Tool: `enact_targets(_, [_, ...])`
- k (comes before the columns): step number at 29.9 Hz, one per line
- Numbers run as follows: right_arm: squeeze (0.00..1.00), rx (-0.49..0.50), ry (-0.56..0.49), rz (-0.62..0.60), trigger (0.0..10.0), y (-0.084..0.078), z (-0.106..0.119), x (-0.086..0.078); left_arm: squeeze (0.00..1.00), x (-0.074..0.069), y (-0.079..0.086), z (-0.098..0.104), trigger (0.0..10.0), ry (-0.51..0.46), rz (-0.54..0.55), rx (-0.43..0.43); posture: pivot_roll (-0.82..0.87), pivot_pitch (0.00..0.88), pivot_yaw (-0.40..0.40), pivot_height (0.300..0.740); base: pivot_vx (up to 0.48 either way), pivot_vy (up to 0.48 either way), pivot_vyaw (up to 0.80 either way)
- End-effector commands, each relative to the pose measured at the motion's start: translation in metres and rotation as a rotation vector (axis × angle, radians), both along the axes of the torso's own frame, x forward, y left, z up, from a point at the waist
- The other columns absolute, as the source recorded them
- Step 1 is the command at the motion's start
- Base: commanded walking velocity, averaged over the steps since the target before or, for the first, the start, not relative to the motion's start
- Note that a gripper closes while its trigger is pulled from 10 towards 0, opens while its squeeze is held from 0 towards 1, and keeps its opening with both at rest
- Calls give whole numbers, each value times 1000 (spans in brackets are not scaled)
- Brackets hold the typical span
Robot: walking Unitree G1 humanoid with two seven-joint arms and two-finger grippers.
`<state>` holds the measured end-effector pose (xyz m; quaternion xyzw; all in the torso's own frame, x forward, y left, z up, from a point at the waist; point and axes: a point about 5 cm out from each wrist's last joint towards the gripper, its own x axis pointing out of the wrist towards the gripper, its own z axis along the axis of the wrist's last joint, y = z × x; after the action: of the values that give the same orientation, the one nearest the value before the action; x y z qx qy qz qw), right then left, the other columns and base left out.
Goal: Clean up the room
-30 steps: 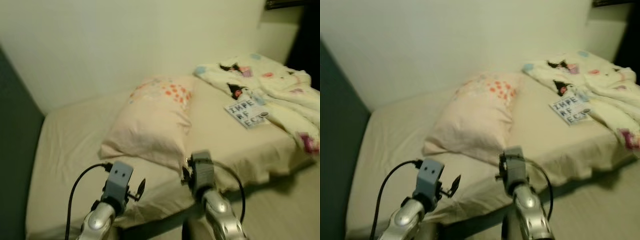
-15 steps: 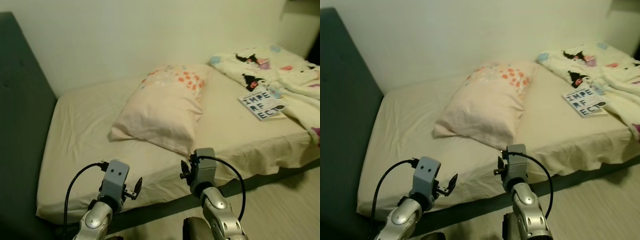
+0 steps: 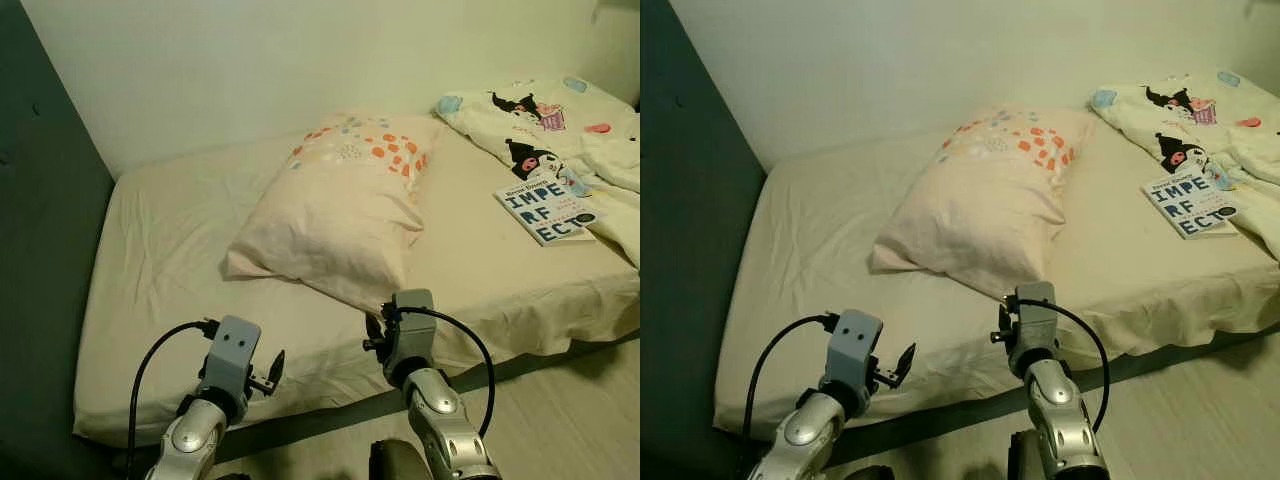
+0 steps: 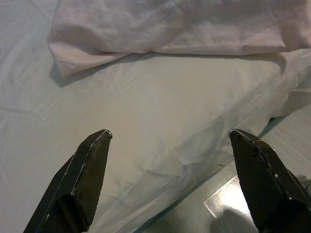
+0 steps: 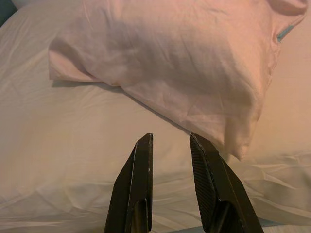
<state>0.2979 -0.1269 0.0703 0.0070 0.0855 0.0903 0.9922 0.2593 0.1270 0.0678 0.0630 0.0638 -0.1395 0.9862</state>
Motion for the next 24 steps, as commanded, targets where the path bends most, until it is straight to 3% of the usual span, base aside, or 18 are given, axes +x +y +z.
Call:
enact_targets(1, [0,-1,6,6,10000,2,-4,-3,0,-3,3,-3,10000,12,4,17,-35,86,29,611,0,0,0])
enact_targets(13, [0,-2,16,19,10000,4,-6,-4,0,-2,2,-2,10000,2,-1,8,-36,86,31,571,0,0,0])
enact_targets(24, [0,15,-27,6,10000,0,2,-2,0,0,-3,4,10000,-26,-16,-3,-40,80,32,591,0,0,0])
